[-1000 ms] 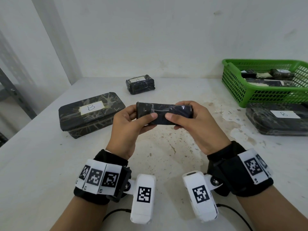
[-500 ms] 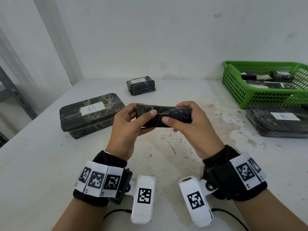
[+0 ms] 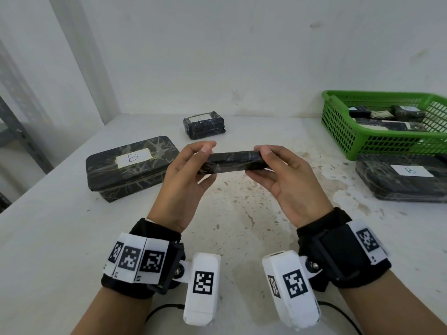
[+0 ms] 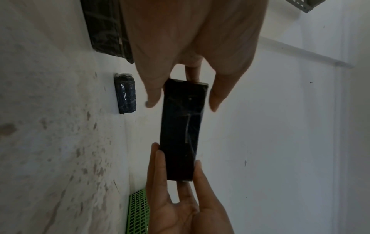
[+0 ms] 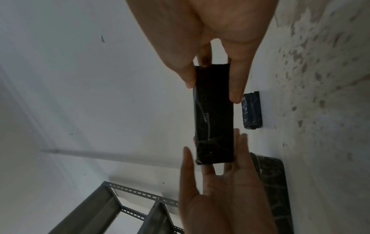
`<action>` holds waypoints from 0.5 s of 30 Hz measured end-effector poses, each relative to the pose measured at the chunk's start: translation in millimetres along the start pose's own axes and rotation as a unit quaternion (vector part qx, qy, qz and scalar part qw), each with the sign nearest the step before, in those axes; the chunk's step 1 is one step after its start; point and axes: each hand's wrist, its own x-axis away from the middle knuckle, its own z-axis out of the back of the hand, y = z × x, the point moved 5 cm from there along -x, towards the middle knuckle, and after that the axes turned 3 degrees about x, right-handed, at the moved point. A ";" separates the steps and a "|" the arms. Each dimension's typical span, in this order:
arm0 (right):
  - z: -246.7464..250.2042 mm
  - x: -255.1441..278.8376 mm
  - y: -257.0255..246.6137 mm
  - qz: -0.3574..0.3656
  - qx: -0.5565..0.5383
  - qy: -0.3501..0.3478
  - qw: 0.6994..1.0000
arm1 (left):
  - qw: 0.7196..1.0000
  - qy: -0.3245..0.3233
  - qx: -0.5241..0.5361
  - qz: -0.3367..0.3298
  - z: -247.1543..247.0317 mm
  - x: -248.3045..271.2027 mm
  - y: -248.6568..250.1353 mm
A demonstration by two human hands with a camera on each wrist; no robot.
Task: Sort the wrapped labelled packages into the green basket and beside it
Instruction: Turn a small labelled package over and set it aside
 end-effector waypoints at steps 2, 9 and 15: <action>-0.9 0.5 -2.4 0.013 0.002 -0.001 1.000 | 1.000 0.011 -0.009 0.001 0.6 -0.3 -0.1; -1.1 0.4 -1.7 0.027 -0.015 -0.002 1.000 | 1.000 0.013 0.006 -0.014 5.0 -2.1 2.3; 1.9 -0.7 -3.4 0.030 -0.012 -0.010 0.999 | 1.000 0.003 0.010 0.010 2.5 -1.7 -1.3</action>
